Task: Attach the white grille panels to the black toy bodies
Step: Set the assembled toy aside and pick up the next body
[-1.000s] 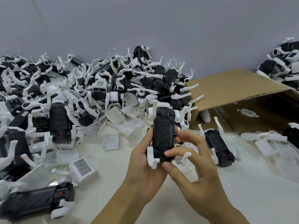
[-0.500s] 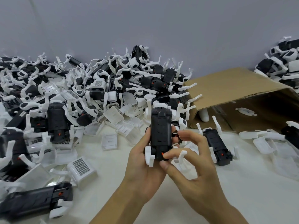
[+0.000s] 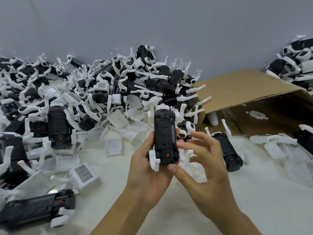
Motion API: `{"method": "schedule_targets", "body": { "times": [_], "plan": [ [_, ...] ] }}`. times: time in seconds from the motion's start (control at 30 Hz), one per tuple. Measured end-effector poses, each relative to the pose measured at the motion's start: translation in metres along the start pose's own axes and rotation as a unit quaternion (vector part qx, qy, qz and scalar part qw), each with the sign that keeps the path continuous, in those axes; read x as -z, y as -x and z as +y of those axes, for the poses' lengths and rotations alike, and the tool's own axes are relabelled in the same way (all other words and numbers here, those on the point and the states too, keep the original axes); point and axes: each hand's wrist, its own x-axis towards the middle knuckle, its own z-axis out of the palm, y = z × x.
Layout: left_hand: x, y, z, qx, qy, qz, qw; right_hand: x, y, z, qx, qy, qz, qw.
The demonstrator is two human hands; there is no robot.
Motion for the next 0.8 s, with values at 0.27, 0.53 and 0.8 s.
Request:
{"method": "schedule_targets", "body": {
  "times": [0.27, 0.53, 0.8],
  "plan": [
    [-0.006, 0.002, 0.010, -0.140, -0.136, 0.002, 0.981, 0.005, -0.004, -0.007, -0.138, -0.093, -0.005, 0.986],
    [-0.009, 0.004, 0.015, -0.244, -0.236, -0.028, 0.940, 0.003, -0.007, -0.002, -0.258, -0.193, -0.014, 0.947],
    [0.050, -0.019, 0.045, -0.200, -0.762, 0.318, 0.528, 0.007, -0.011, -0.002, -0.271, -0.252, 0.048, 0.928]
  ]
}}
